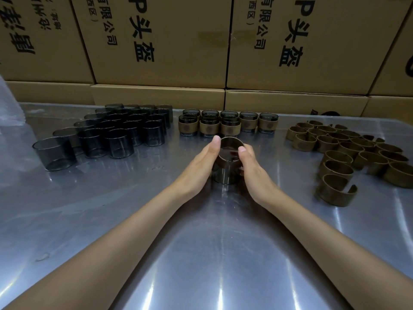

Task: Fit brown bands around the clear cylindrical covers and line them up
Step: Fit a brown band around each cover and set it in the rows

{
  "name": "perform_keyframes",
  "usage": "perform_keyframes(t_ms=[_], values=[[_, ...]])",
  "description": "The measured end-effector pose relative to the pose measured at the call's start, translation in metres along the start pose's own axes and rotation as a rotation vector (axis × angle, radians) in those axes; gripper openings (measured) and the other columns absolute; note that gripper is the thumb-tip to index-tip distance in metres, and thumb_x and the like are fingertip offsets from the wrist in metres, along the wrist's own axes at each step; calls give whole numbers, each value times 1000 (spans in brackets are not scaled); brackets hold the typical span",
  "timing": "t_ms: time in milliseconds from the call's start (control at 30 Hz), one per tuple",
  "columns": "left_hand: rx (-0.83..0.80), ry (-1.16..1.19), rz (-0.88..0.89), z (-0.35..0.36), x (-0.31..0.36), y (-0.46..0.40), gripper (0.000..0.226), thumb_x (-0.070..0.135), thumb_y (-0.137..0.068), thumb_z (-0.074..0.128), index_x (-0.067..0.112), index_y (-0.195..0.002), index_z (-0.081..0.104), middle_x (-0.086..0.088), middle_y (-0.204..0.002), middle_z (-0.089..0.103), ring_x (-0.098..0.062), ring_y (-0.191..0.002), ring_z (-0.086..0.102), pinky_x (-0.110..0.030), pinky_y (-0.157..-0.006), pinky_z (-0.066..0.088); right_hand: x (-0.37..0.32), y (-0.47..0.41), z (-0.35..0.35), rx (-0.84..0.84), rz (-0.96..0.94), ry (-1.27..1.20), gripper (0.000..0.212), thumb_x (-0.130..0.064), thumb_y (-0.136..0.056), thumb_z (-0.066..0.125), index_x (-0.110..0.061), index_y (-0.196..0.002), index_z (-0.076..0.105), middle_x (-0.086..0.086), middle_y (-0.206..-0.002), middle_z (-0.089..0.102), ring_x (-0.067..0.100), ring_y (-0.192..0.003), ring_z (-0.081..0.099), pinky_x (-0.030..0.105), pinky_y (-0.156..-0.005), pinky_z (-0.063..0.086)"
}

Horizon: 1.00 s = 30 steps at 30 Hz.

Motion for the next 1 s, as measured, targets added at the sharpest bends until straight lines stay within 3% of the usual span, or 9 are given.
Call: perform_keyframes(t_ms=[100,200,300,433,533,700,867,933,1000], values=[[-67,-159,-72,2,-8,0,90,84,-81,17,28,-150,30,6,-155,35,-11,-143,29,-43,-120,21,4,-3,-4,35,8,-22,22,-42,-105,19,-43,-112,41,-16,-113,53,6,-116,50,28,-100,40],[-62,-181,-89,0,-8,1,85,77,-80,18,28,-147,35,8,-149,42,-8,-138,36,-38,-118,23,5,-2,-4,3,8,-13,30,-59,-96,21,-48,-114,42,-14,-119,56,8,-120,50,42,-110,36],[-72,-190,-111,0,-7,2,84,74,-79,17,27,-147,36,9,-147,43,-7,-135,38,-39,-118,25,9,0,-6,-48,61,97,80,-84,-75,20,-41,-141,34,-11,-142,47,11,-134,42,43,-115,30],[-107,-222,-100,2,-10,1,90,76,-77,15,25,-150,29,8,-153,35,-7,-141,31,-39,-120,21,10,4,-10,-88,75,263,86,-87,-74,12,-45,-148,24,-5,-149,44,18,-137,39,33,-107,29],[-118,-255,-129,5,-15,2,94,79,-76,9,27,-153,23,8,-157,29,-10,-144,25,-37,-120,17,12,6,-8,-98,112,342,97,-85,-69,6,-34,-149,24,1,-146,46,23,-133,42,33,-99,31],[-50,-214,-110,6,-14,3,91,81,-76,8,30,-149,28,10,-150,37,-5,-135,33,-28,-104,24,5,7,-11,-57,61,181,89,-84,-73,16,-32,-141,38,-6,-137,52,15,-130,46,39,-110,33],[23,-15,-57,1,-8,0,82,78,-81,19,30,-143,40,7,-143,48,-10,-134,43,-40,-116,29,-10,8,-4,-33,8,-37,75,-78,-78,34,-32,-136,48,-4,-132,60,17,-125,54,48,-109,38],[45,39,-57,-2,-8,1,80,77,-82,23,28,-142,44,2,-139,53,-15,-132,47,-43,-114,32,-11,7,-4,-23,17,-102,65,-68,-85,39,-28,-134,50,-1,-127,63,17,-119,59,45,-102,47],[66,68,-65,-4,-9,2,77,76,-82,26,30,-142,44,3,-139,54,-15,-131,49,-43,-114,34,-9,6,-5,-23,35,-180,47,-52,-95,42,-23,-131,51,-4,-113,70,11,-103,67,31,-84,57]])
Point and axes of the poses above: each hand's wrist, its own y-axis away from the middle knuckle, its own z-axis out of the palm, x = y × z, the point moved 9 cm from there along -y, towards the middle knuckle
